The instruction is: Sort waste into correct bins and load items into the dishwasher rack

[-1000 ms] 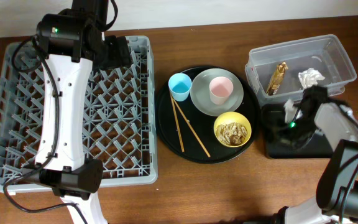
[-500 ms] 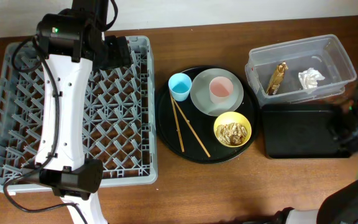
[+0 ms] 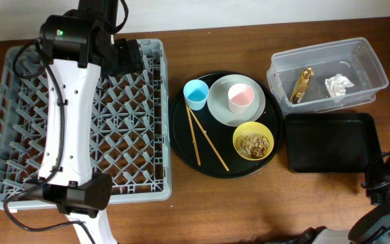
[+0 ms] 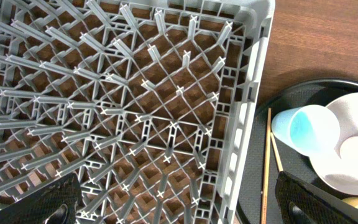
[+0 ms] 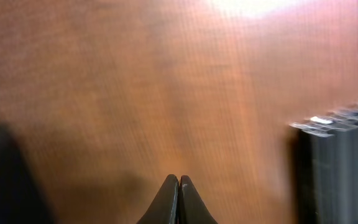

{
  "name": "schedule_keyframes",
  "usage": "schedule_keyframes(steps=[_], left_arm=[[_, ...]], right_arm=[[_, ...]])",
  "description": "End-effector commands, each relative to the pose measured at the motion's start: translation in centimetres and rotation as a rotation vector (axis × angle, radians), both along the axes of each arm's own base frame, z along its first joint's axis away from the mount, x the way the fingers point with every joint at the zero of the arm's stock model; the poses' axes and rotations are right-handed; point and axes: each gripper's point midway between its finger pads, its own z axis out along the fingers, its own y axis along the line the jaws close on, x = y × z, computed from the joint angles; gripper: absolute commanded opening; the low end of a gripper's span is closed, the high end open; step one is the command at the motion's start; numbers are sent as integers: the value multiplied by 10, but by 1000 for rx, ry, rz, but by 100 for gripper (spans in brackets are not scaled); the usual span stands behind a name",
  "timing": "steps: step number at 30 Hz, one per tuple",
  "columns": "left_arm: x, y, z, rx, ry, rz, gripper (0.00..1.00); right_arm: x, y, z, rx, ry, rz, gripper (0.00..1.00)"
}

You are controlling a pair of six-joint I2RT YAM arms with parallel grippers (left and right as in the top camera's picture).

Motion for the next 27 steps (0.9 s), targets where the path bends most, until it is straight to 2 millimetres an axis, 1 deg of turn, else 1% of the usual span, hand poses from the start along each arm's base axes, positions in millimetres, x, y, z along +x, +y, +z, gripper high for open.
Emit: schedule_keyframes(steps=[1,5,8,13,19,21,23,27], left_arm=[[0,2,4,15,-14,-6,99],[0,2,4,15,-14,-5,99],[0,2,4,15,-14,-6,99],[0,2,4,15,-14,-5,99],[0,2,4,15,-14,-6,99],[0,2,4,15,-14,-6,99],[0,2,4,15,-14,-6,99],[0,2,4,15,-14,-6,99]], right_arm=[[18,14,-15,82,-105,152,4],[21,12,-23,63,-125,179,4],[42,15,-24,88,-222,296,4],[69,18,-20,100,-353,405,4],[72,17,-19,93,-366,429,4],[77,18,-18,94,-389,471,4],[89,23,-14,108,-453,535,4],[91,24,-14,110,-467,548,4]])
